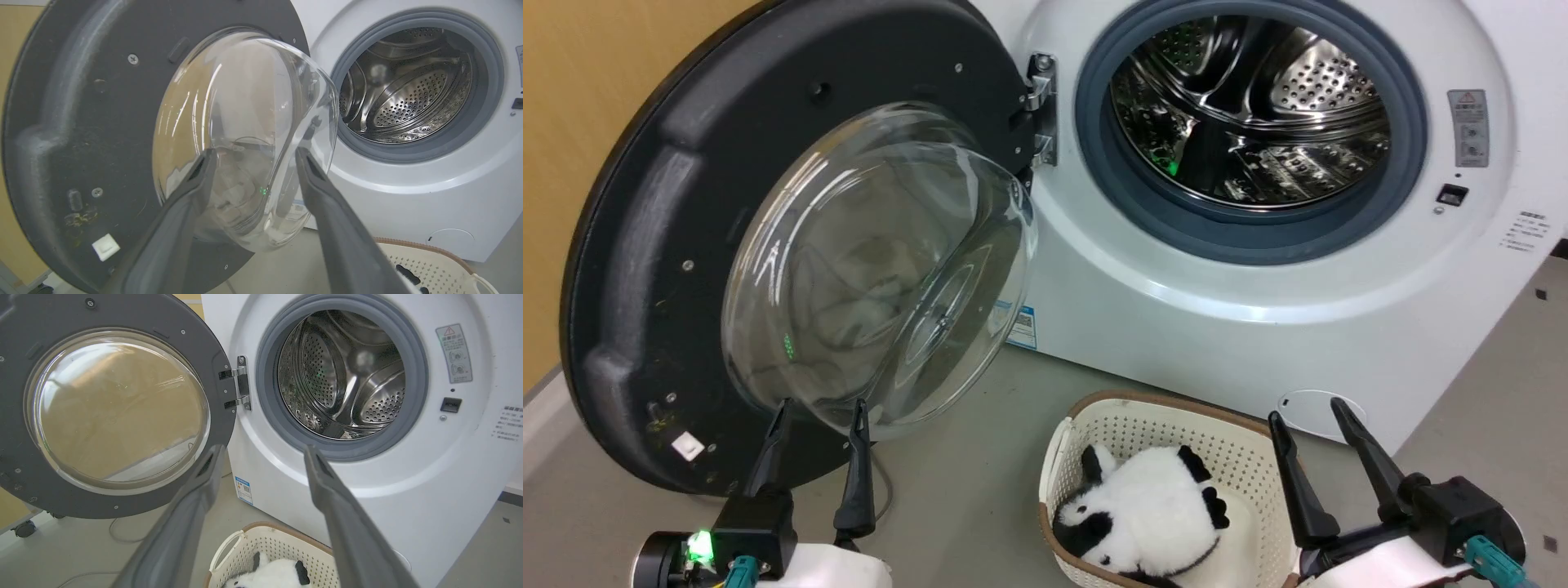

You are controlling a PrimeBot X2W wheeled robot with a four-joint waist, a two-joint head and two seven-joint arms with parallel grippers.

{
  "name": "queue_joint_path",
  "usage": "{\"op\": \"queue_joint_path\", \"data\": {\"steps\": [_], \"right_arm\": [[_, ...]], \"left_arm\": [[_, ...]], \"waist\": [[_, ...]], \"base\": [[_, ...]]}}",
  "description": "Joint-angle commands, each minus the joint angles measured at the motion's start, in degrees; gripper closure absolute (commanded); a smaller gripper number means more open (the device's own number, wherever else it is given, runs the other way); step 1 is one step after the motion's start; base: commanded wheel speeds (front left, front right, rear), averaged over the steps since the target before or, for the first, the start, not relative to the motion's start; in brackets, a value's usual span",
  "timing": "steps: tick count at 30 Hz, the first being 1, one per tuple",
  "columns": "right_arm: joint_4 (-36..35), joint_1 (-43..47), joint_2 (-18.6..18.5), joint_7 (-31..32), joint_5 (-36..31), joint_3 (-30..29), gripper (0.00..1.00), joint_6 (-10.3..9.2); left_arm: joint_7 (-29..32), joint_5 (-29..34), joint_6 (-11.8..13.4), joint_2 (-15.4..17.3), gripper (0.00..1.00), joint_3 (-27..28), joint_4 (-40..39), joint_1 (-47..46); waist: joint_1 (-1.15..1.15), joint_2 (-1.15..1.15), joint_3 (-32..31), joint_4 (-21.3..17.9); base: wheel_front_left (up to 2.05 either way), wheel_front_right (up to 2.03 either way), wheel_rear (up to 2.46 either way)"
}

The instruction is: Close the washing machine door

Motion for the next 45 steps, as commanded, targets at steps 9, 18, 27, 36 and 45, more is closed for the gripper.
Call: {"op": "queue_joint_path", "data": {"steps": [9,18,27,36,45], "right_arm": [[0.7,-1.8,-1.0,-1.5,1.7,2.0,0.00,0.03],[1.3,-2.8,-1.8,-2.6,3.1,3.7,0.00,0.04],[1.8,-3.5,-2.6,-3.7,4.5,5.4,0.00,0.04],[2.1,-4.0,-3.0,-4.8,5.7,6.6,0.00,0.04],[2.3,-4.1,-3.6,-5.4,6.4,7.5,0.00,0.05]], "left_arm": [[-1.5,-0.6,1.1,0.2,0.00,0.5,-1.4,1.4],[-2.6,-0.8,2.1,0.0,0.00,0.7,-2.6,2.2],[-3.7,-1.0,2.6,-0.1,0.00,1.1,-3.5,2.8],[-4.7,-1.1,3.0,-0.1,0.00,1.6,-4.4,3.5],[-5.4,-1.1,3.3,-0.2,0.00,1.7,-4.9,3.9]], "waist": [[0.00,0.00,0.5,2.6],[0.00,0.00,0.7,4.9],[-0.01,0.00,1.0,7.2],[-0.01,0.00,1.2,9.5],[-0.01,0.00,1.5,11.0]], "base": [[0.00,0.00,0.00],[0.00,0.00,0.00],[0.00,0.00,0.00],[0.00,0.00,0.00],[0.00,0.00,0.00]]}}
